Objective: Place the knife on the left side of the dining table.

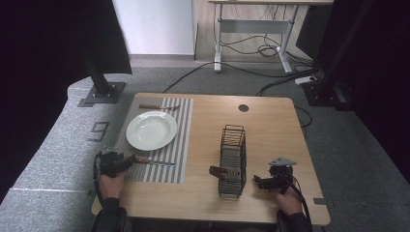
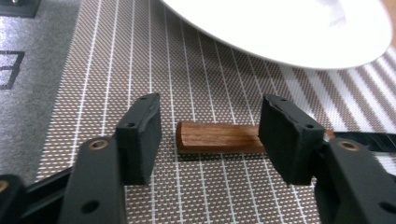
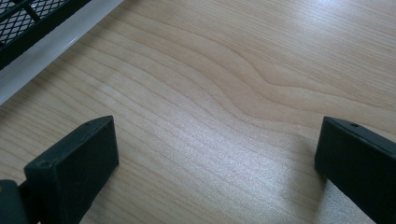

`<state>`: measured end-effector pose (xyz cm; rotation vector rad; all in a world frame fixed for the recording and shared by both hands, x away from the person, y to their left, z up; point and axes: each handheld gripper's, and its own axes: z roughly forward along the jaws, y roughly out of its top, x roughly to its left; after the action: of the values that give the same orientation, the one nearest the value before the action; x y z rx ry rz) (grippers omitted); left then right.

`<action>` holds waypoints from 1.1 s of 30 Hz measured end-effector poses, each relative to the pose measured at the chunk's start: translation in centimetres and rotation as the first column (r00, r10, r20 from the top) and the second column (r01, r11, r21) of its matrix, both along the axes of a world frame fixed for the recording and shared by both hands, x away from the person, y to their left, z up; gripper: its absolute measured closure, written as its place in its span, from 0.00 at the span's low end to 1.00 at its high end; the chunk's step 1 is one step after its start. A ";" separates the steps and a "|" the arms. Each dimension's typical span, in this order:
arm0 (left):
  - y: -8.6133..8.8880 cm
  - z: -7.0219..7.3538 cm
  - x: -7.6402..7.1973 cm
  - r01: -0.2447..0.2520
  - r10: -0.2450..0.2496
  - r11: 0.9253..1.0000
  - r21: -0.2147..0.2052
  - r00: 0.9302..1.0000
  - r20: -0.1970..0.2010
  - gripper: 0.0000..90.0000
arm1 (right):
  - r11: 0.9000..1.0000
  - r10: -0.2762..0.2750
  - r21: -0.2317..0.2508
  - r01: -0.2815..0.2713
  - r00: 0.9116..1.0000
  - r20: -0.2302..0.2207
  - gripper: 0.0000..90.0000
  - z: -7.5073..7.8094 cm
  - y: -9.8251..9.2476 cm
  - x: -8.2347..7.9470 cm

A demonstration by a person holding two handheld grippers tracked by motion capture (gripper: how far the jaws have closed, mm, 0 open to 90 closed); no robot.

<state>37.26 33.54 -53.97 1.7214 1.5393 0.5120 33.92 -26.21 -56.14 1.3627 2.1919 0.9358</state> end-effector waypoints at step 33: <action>-2.2 1.7 -3.1 0.179 -0.182 0.969 0.168 0.983 -0.001 0.00 | 1.000 -0.009 -0.001 0.009 1.000 0.000 0.00 0.0 0.1 -0.1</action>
<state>34.17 31.35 -52.31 1.9602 1.3445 0.5716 33.82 -26.14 -56.13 1.3710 2.1849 0.9317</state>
